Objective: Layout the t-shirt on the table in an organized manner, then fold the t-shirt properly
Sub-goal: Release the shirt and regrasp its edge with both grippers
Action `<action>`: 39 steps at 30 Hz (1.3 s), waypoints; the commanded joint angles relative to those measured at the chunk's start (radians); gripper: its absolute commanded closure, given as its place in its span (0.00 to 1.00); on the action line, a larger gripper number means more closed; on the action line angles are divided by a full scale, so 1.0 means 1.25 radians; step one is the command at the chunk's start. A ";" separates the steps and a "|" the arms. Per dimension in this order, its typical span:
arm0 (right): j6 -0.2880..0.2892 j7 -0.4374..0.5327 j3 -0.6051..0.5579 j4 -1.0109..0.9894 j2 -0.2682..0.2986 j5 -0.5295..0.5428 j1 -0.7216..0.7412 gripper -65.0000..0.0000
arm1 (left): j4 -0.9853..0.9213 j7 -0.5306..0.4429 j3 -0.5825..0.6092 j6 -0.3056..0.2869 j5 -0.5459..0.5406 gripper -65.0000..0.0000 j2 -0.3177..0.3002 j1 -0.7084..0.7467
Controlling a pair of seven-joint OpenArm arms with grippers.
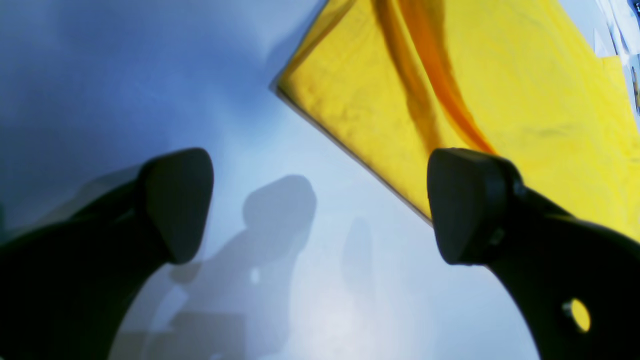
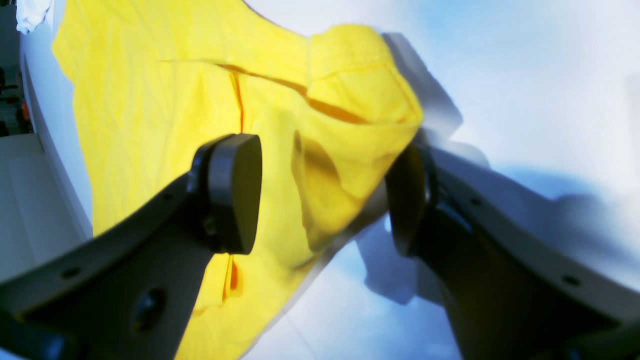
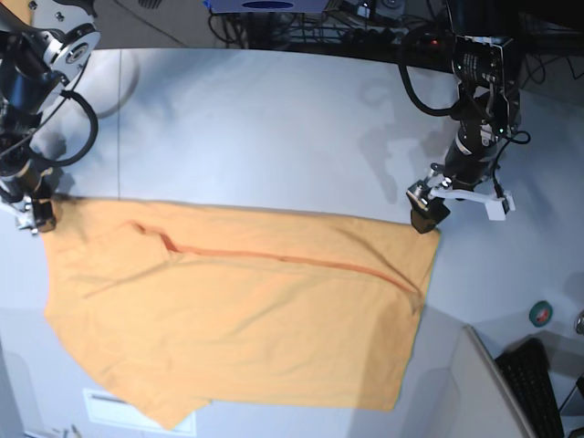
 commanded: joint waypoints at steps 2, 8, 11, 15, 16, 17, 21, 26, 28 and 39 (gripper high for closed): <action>-0.016 -0.002 -0.003 0.000 0.005 -0.015 0.007 0.52 | -0.021 -0.012 -0.003 -0.005 -0.007 0.01 -0.008 -0.024; -0.016 0.020 -0.007 -0.068 0.019 -0.015 0.023 1.00 | -0.095 -0.012 -0.003 -0.005 -0.007 0.01 -0.008 -0.076; -0.016 0.017 -0.007 -0.100 0.027 -0.015 0.027 1.00 | -0.120 -0.012 -0.002 -0.005 -0.007 0.01 -0.008 -0.105; -0.016 0.017 -0.007 -0.105 0.028 -0.015 0.030 1.00 | -0.168 -0.012 -0.002 -0.005 -0.006 0.01 -0.008 -0.141; -0.016 0.017 -0.007 -0.105 0.028 -0.015 0.030 1.00 | -0.185 -0.012 0.000 -0.005 -0.006 0.01 -0.008 -0.153; -0.016 0.017 -0.007 -0.104 0.028 -0.015 0.030 1.00 | -0.201 -0.012 0.001 -0.005 -0.006 0.01 -0.008 -0.163; -0.016 0.017 -0.006 -0.104 0.028 -0.015 0.031 1.00 | -0.259 -0.012 0.007 -0.005 -0.006 0.01 -0.008 -0.205; -0.016 0.017 -0.005 -0.104 0.028 -0.015 0.033 1.00 | -0.320 -0.012 0.007 -0.005 -0.006 0.13 -0.007 -0.238; -0.016 0.017 -0.006 -0.104 0.028 -0.015 0.034 1.00 | -0.329 -0.012 0.007 -0.005 -0.006 0.25 -0.006 -0.238; -0.016 0.017 -0.006 -0.103 0.028 -0.015 0.034 1.00 | -0.331 -0.012 0.007 -0.005 -0.006 0.39 -0.006 -0.243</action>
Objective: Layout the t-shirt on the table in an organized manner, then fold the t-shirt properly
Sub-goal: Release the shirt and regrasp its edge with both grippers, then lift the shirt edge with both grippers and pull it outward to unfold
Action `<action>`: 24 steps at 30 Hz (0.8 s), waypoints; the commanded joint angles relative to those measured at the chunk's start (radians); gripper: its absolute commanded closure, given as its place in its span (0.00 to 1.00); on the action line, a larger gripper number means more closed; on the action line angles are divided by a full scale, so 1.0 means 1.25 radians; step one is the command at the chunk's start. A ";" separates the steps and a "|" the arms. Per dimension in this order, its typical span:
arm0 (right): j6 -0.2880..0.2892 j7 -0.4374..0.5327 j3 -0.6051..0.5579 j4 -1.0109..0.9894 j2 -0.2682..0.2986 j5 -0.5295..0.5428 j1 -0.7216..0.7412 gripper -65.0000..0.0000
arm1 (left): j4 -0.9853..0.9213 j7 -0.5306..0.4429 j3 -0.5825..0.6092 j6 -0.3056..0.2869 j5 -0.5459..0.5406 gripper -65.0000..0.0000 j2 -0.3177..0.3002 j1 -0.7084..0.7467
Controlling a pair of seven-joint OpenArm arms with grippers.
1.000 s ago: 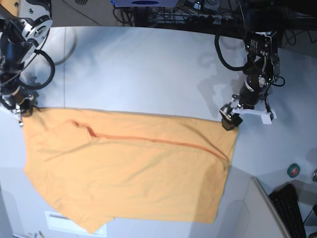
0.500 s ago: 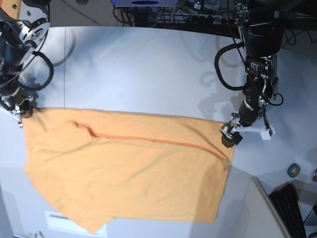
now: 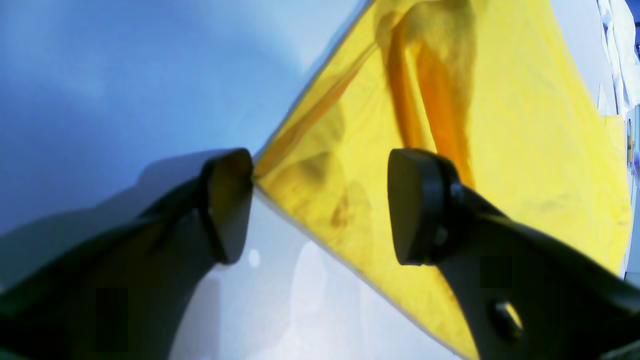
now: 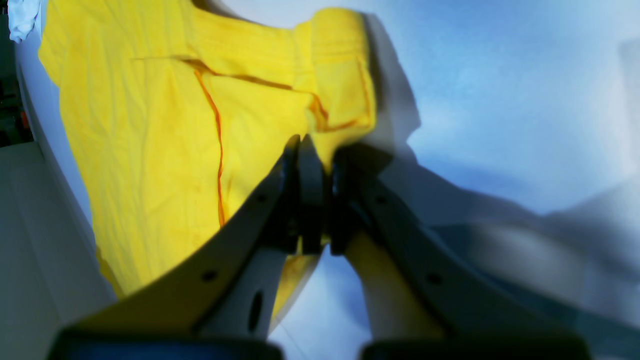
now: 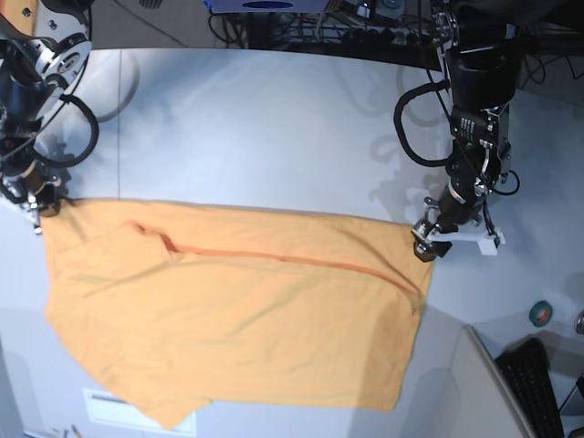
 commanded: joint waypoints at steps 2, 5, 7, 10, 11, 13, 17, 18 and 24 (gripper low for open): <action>-0.018 -0.017 -0.001 0.001 0.006 -0.021 0.007 1.00 | 0.001 0.031 0.002 0.008 0.000 0.39 0.000 -0.012; -0.018 -0.017 -0.001 0.001 0.006 -0.021 0.007 1.00 | -0.021 0.031 0.002 0.008 0.000 0.39 0.000 -0.025; -0.018 -0.017 -0.001 0.002 0.006 -0.021 0.007 1.00 | -0.041 0.031 0.002 0.007 0.000 0.39 0.000 -0.040; -0.018 -0.017 -0.001 0.002 0.006 -0.021 0.007 1.00 | -0.048 0.031 0.002 0.007 0.000 0.39 0.000 -0.044; -0.018 -0.017 -0.001 0.002 0.006 -0.021 0.007 1.00 | -0.048 0.031 0.002 0.007 0.000 0.39 0.000 -0.044; -0.018 -0.017 -0.001 0.002 0.007 -0.021 0.007 1.00 | -0.048 0.031 0.002 0.007 0.000 0.39 0.000 -0.044; -0.018 -0.017 -0.002 0.002 0.007 -0.021 0.007 1.00 | -0.052 0.031 0.002 0.007 0.000 0.43 0.000 -0.042; -0.018 -0.017 -0.002 0.002 0.007 -0.021 0.008 1.00 | -0.052 0.031 0.002 0.007 0.000 0.50 0.000 -0.044; -0.018 -0.017 -0.002 0.002 0.007 -0.021 0.018 1.00 | -0.051 0.034 0.002 0.007 0.000 1.00 0.000 -0.045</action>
